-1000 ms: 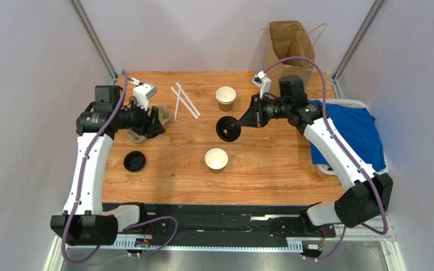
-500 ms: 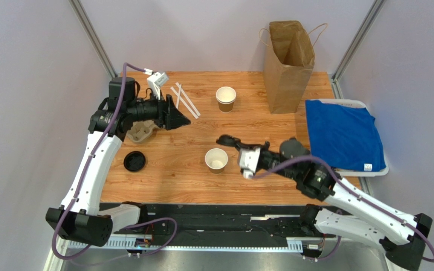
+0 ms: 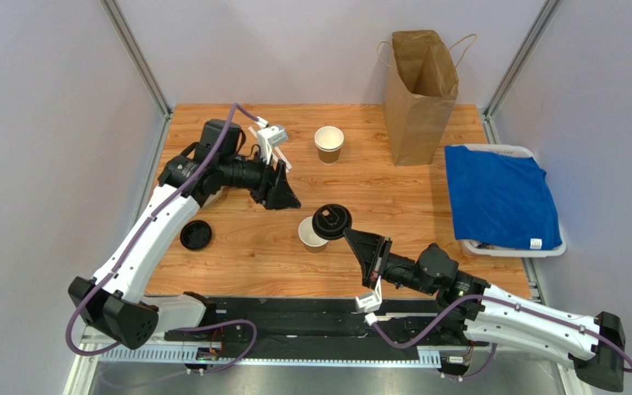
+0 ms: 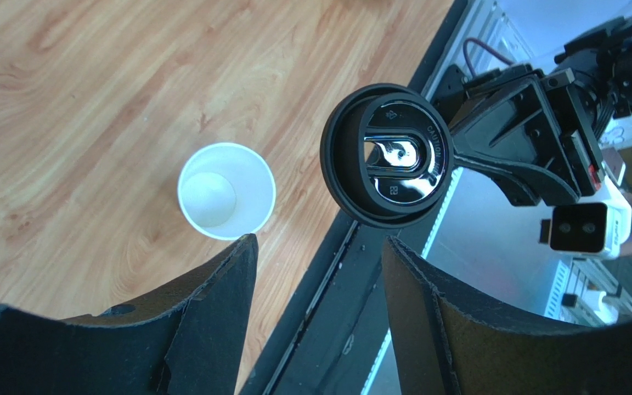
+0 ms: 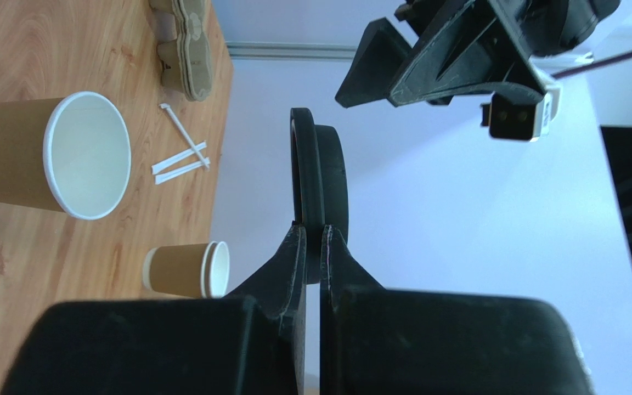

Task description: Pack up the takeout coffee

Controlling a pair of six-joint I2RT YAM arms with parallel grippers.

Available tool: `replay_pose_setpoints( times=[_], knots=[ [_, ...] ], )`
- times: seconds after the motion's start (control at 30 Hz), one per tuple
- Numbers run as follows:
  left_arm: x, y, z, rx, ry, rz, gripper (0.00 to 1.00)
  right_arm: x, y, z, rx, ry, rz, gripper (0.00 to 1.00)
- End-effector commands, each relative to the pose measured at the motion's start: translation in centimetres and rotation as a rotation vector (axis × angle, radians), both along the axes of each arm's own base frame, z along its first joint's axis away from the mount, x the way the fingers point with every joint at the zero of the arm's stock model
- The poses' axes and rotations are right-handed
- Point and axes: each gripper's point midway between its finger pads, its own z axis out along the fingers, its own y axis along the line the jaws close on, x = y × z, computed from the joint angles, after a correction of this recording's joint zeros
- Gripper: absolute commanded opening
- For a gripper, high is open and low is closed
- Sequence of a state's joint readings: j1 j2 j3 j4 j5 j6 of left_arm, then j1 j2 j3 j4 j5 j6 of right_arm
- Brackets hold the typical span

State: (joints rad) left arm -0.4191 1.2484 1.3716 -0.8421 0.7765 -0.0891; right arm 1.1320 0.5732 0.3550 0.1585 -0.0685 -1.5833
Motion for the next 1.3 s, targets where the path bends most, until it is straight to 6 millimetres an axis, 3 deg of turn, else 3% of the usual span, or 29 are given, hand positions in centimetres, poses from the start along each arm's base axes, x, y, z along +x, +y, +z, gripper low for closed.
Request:
replay_pose_setpoints(
  times=[0.0, 0.47, 0.9, 1.27],
  knots=[
    [-0.7, -0.7, 0.5, 0.023, -0.047, -0.052, 0.65, -1.9, 0.1, 2.0, 0.007, -0.175, 0.084, 0.0],
    [-1.1, -4.0, 0.7, 0.087, -0.131, -0.135, 0.49, -2.7, 1.0, 0.7, -0.049, -0.126, 0.11, 0.0],
    [-2.9, -5.2, -1.8, 0.161, -0.118, -0.203, 0.38, -2.4, 1.0, 0.8, -0.056, -0.104, 0.094, 0.0],
    [-3.3, -5.3, -3.6, 0.202, -0.077, -0.201, 0.36, -2.4, 1.0, 1.5, -0.037, -0.105, 0.093, 0.0]
  ],
)
